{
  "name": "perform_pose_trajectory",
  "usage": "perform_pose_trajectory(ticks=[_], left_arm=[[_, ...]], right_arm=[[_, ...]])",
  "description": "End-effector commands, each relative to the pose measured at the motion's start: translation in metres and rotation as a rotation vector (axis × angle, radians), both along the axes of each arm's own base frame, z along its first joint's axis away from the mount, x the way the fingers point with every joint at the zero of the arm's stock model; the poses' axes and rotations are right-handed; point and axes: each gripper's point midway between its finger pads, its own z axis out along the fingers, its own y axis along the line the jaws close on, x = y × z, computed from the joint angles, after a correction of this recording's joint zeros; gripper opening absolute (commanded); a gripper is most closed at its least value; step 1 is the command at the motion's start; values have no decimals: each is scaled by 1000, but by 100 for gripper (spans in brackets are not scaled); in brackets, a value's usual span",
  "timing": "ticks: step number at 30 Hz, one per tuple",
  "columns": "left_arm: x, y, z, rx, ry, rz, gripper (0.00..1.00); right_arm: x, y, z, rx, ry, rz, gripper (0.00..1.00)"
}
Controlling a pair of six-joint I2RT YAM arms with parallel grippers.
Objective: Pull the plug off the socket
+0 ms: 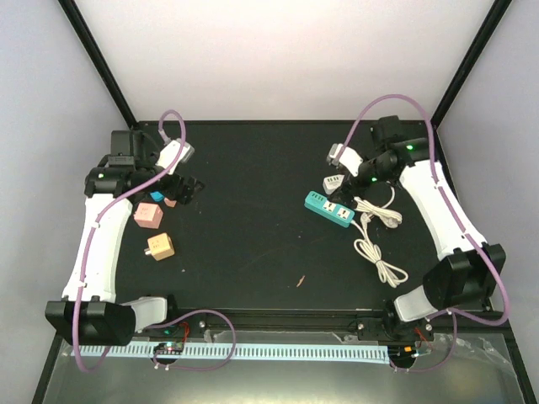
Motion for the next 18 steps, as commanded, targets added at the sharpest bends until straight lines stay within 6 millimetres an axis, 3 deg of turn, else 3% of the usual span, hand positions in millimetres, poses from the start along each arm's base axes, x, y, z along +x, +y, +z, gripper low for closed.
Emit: perform_pose_trajectory(ticks=[1, 7, 13, 18], left_arm=[[14, 13, 19, -60, -18, 81, 99], [26, 33, 9, -149, 36, 182, 99], [19, 60, -19, -140, 66, 260, 99], [7, 77, -54, -101, 96, 308, 99]], right_arm=[[4, -3, 48, 213, 0, -127, 100], [28, -53, 59, 381, -35, -333, 100], [42, -117, 30, 509, 3, -559, 100], [37, -151, 1, 566, 54, -661, 100]])
